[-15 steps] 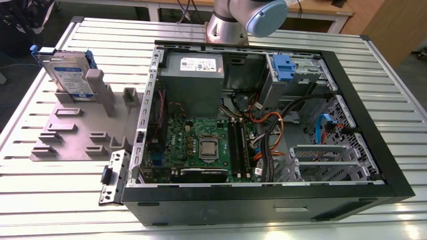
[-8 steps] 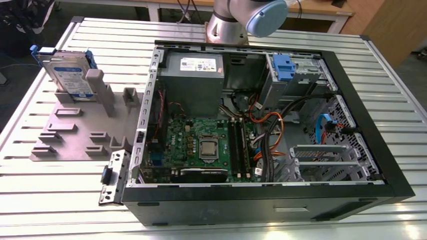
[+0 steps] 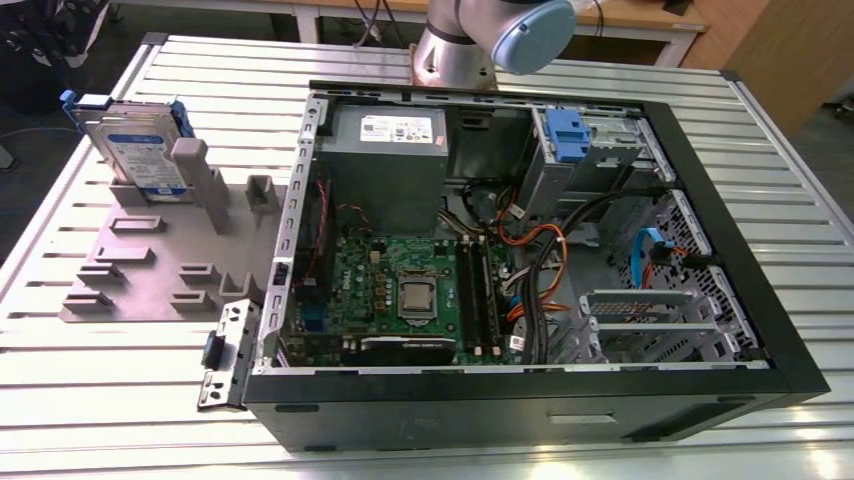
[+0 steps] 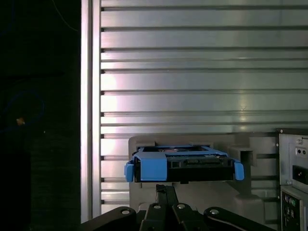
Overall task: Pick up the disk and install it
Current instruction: 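Pick up the disk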
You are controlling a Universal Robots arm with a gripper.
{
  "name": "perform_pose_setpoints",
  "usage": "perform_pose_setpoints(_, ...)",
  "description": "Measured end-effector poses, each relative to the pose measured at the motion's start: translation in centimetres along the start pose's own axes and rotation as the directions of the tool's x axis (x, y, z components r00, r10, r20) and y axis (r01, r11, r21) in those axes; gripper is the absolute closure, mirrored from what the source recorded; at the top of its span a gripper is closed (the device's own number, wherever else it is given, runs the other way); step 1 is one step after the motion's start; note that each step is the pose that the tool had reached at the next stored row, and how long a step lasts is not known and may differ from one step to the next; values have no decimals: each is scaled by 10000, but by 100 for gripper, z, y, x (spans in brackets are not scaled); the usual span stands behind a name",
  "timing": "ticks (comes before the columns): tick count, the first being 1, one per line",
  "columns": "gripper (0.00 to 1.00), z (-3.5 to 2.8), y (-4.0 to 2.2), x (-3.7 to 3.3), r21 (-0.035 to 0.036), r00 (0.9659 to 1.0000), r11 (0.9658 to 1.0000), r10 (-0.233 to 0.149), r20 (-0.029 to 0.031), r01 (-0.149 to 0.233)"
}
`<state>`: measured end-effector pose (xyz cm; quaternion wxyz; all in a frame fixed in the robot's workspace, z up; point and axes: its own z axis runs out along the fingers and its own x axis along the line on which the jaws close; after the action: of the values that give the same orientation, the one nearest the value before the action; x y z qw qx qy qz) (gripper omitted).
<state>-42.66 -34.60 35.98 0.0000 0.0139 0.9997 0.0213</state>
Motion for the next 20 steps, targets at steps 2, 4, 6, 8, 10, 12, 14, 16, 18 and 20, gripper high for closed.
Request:
perform_pose_setpoints(2, 89, 0, 0, 0, 0, 10000, 10000, -23, -1, 23)
perform_pose_setpoints(4, 89, 0, 0, 0, 0, 10000, 10000, -46, -2, 46)
perform_pose_setpoints(6, 89, 0, 0, 0, 0, 10000, 10000, -67, -3, 67)
perform_pose_setpoints(8, 89, 0, 0, 0, 0, 10000, 10000, -88, -4, 88)
perform_pose_setpoints(10, 89, 0, 0, 0, 0, 9999, 9999, -106, -4, 106)
perform_pose_setpoints(12, 89, 0, 0, 0, 0, 9999, 9999, -126, -6, 126)
perform_pose_setpoints(14, 89, 0, 0, 0, 0, 9999, 9999, -145, -6, 145)
perform_pose_setpoints(16, 89, 0, 0, 0, 0, 9999, 9999, -156, -7, 156)
perform_pose_setpoints(18, 89, 0, 0, 0, 0, 9999, 9999, -159, -7, 159)
perform_pose_setpoints(20, 89, 0, 0, 0, 0, 9999, 9999, -160, -6, 160)
